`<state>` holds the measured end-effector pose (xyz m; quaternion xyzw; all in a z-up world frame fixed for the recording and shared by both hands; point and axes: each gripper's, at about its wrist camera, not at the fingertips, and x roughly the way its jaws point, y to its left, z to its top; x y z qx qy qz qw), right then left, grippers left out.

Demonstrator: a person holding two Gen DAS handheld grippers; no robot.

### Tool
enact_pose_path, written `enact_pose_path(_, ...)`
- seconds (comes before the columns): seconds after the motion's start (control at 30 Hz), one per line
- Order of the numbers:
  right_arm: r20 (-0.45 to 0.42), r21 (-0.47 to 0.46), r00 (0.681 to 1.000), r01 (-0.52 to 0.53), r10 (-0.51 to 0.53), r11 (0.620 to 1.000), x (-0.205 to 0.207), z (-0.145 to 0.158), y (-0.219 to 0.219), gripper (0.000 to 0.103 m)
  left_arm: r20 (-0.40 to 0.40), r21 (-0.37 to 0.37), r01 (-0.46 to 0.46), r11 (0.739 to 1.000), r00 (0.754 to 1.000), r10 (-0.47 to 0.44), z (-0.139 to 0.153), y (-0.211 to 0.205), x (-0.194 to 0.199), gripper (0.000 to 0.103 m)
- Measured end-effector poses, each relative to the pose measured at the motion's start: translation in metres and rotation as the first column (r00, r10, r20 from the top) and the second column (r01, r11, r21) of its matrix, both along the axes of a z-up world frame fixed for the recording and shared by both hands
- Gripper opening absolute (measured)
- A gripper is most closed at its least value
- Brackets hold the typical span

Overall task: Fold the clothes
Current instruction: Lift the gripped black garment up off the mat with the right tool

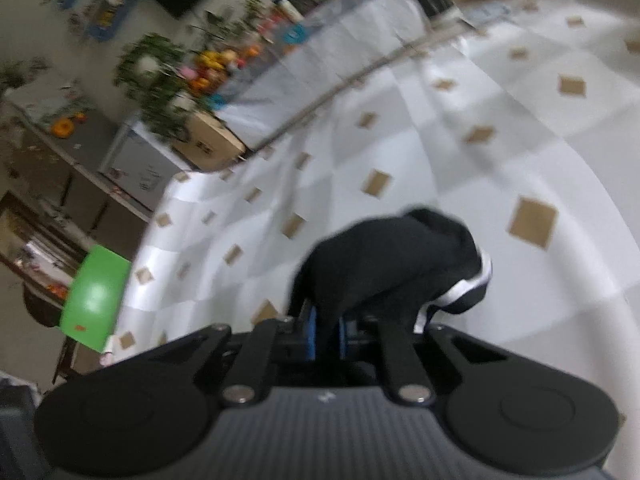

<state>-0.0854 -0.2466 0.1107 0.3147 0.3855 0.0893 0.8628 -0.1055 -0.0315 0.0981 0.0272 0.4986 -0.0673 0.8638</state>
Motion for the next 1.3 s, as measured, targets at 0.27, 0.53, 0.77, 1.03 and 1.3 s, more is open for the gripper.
enact_pose_path(0.27, 0.099, 0.028, 0.995, -0.018, 0.015, 0.999, -0.002, 0.031, -0.003, 0.009, 0.007, 0.005, 0.016, 1.000, 1.000, -0.016, 0.001, -0.003, -0.003, 0.100)
enact_pose_path(0.53, 0.139, 0.015, 0.990, -0.036, 0.034, 0.999, -0.007, 0.047, -0.004, 0.009, 0.014, 0.011, 0.031, 0.999, 0.999, -0.031, 0.003, -0.008, -0.004, 0.100)
enact_pose_path(0.77, 0.217, 0.049, 0.976, -0.039, 0.028, 0.998, -0.015, 0.067, -0.007, 0.009, 0.018, 0.008, 0.045, 0.999, 0.999, -0.045, 0.003, -0.012, -0.005, 0.100)
enact_pose_path(1.03, 0.297, 0.058, 0.954, -0.043, 0.024, 0.997, -0.024, 0.094, -0.011, 0.009, 0.021, 0.008, 0.062, 0.998, 0.998, -0.062, 0.004, -0.017, -0.008, 0.100)
enact_pose_path(1.3, 0.301, 0.044, 0.952, -0.065, 0.049, 0.997, -0.028, 0.100, -0.006, 0.010, 0.019, 0.018, 0.078, 0.997, 0.997, -0.078, 0.003, -0.024, -0.012, 0.100)
